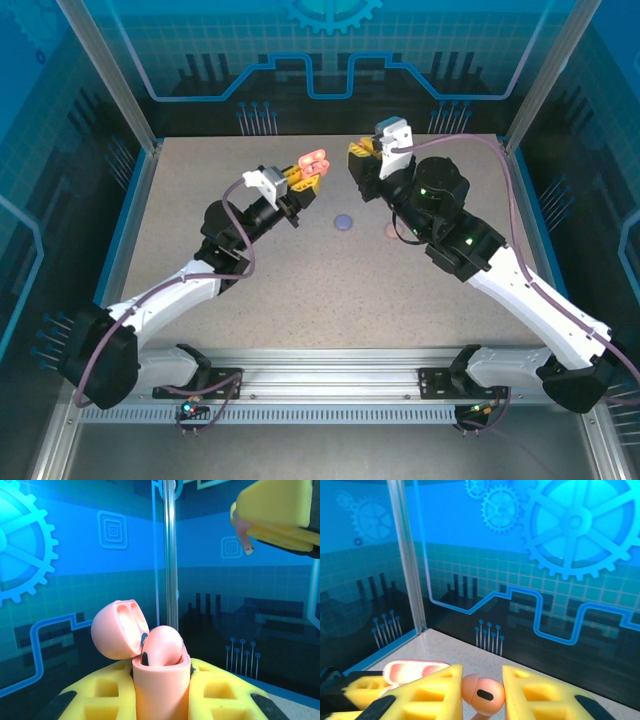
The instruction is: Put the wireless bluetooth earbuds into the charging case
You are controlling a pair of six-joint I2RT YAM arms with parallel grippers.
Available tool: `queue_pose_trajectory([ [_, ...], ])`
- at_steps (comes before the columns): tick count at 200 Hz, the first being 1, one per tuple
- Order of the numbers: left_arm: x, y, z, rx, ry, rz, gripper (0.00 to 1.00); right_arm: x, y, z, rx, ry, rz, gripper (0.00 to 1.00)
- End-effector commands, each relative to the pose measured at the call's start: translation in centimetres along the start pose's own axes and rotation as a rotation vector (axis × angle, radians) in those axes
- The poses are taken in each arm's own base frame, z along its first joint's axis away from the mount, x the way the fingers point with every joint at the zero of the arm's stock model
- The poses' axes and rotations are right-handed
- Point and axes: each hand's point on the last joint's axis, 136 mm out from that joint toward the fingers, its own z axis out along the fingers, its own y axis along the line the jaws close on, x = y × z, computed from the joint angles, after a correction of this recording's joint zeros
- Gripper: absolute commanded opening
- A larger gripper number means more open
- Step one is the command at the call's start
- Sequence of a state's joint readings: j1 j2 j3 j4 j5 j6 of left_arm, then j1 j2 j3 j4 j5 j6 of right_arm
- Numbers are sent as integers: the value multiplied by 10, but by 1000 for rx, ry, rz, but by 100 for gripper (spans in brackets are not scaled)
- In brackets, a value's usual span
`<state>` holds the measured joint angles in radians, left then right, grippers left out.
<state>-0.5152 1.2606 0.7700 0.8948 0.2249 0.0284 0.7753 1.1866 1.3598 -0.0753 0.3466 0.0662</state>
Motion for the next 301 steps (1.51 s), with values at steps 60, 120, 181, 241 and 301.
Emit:
queue_pose_trajectory([
  [60, -14, -18, 13, 58, -38, 7, 0, -5, -8, 10, -137, -11, 155, 24],
  [120, -17, -19, 14, 61, -45, 10, 0, 6, -1, 14, -201, 20, 176, 24],
  [181, -21, -21, 13, 69, -50, 5, 0, 20, 10, 20, -220, 41, 48, 24],
  [241, -22, -22, 13, 74, -52, 5, 0, 34, 20, 32, -240, 72, 26, 23],
  [301, -25, -23, 12, 77, -59, 8, 0, 43, 19, 39, -227, 90, 14, 23],
])
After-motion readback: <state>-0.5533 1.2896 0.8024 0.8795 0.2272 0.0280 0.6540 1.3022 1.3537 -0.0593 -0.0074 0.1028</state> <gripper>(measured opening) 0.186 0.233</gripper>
